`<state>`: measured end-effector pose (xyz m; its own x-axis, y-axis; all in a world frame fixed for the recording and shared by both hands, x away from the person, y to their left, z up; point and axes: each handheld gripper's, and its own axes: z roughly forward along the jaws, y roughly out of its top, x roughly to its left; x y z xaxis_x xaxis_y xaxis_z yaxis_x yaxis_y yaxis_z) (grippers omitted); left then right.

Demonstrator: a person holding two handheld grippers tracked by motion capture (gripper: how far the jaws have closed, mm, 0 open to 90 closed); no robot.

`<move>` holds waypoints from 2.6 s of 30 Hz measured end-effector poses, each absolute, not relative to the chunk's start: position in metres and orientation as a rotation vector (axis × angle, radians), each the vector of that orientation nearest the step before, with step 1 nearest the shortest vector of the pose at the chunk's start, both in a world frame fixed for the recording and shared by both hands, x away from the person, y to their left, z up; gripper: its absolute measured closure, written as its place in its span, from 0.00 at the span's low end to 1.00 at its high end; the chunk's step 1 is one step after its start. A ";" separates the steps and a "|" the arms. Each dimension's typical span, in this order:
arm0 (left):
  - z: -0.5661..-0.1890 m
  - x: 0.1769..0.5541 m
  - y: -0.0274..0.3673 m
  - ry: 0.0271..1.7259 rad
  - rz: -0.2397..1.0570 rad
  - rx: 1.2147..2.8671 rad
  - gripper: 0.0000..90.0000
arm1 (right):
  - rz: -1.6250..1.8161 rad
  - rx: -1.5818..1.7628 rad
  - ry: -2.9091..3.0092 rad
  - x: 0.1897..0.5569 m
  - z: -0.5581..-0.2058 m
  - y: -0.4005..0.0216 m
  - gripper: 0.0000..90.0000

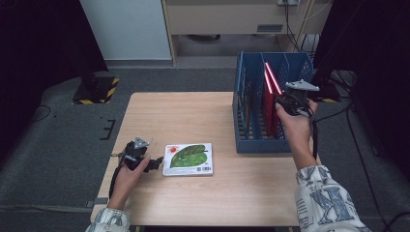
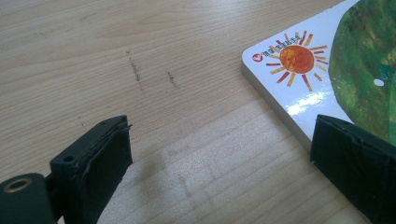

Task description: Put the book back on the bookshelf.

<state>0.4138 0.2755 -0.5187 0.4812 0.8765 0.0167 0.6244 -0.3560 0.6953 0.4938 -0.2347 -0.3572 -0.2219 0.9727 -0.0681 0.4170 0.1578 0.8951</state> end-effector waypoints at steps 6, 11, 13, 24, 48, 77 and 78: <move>-0.519 0.414 0.276 1.243 0.521 2.098 0.06 | 1.024 1.328 1.755 0.484 -0.360 -0.237 0.62; -0.519 0.414 0.275 1.239 0.520 2.103 0.06 | 1.036 1.315 1.760 0.476 -0.360 -0.237 0.62; -0.519 0.414 0.275 1.240 0.521 2.101 0.06 | 1.041 1.313 1.766 0.473 -0.360 -0.237 0.62; -0.519 0.414 0.275 1.240 0.521 2.103 0.06 | 1.058 1.314 1.792 0.461 -0.368 -0.236 0.58; -0.521 0.413 0.273 1.231 0.520 2.114 0.06 | 1.147 1.250 1.816 0.429 -0.383 -0.235 0.27; -0.522 0.412 0.267 1.220 0.516 2.132 0.06 | 1.178 1.010 2.083 0.385 -0.408 -0.170 0.09; -0.522 0.412 0.267 1.218 0.513 2.132 0.06 | 1.191 1.008 2.091 0.383 -0.409 -0.167 0.10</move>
<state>0.4123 0.2667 -0.5219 0.4986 0.8664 0.0269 0.6244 -0.3805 0.6821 0.3835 -0.1668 -0.4092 -0.5835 0.8083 -0.0788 0.3444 0.3342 0.8774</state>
